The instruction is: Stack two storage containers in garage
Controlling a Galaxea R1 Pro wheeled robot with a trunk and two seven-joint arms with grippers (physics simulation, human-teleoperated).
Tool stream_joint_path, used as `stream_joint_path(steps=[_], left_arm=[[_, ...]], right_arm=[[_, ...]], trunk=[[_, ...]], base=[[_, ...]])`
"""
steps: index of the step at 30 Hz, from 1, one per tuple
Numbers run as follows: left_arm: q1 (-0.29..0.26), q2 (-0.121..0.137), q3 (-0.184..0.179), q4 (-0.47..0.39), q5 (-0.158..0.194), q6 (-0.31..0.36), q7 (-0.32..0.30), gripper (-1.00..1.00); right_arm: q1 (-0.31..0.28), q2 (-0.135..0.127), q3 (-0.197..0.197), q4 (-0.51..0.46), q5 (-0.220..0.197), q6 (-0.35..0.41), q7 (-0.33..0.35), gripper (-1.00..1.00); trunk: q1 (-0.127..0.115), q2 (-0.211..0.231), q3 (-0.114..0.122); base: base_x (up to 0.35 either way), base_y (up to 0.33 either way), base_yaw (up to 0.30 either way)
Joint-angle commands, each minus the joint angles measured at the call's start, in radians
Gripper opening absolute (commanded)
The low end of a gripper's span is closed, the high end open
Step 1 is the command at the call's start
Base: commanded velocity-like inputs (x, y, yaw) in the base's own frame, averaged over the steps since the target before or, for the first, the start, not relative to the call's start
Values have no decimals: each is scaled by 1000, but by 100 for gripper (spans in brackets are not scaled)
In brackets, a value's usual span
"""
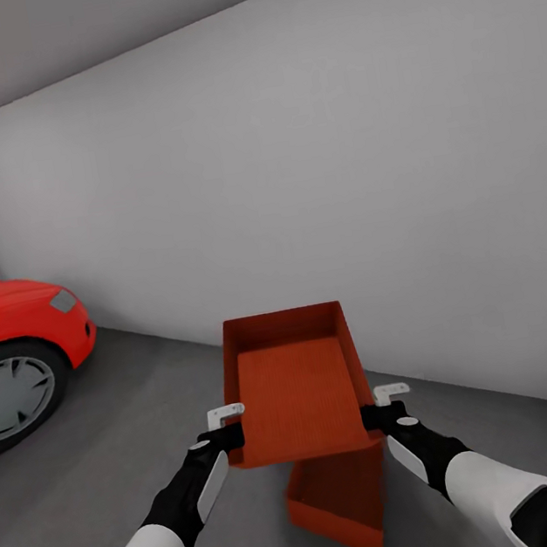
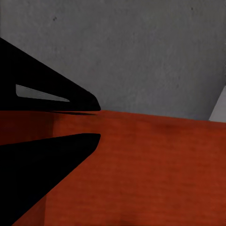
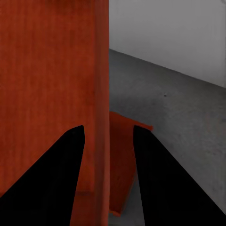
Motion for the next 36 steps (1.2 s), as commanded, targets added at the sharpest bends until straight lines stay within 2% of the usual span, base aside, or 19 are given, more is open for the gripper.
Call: stream_joint_path(steps=[1, 12, 22, 36], left_arm=[[-1, 2, 14, -5, -22, 3, 13, -100], [-1, 2, 14, -4, -22, 3, 13, -100], [-1, 2, 14, -4, -22, 3, 13, -100], [-1, 2, 14, -3, -22, -2, 13, -100]], right_arm=[[0, -6, 4, 9, -30, -3, -1, -100], [0, -6, 4, 9, -30, -2, -1, -100], [0, -5, 2, 9, -30, -2, -4, -100], [0, -5, 2, 9, -30, -2, -4, -100]], trunk=[[1, -1, 0], [1, -1, 0], [1, -1, 0], [1, -1, 0]], base=[[321, 152, 0], [305, 201, -27], [285, 226, -251], [37, 25, -285]])
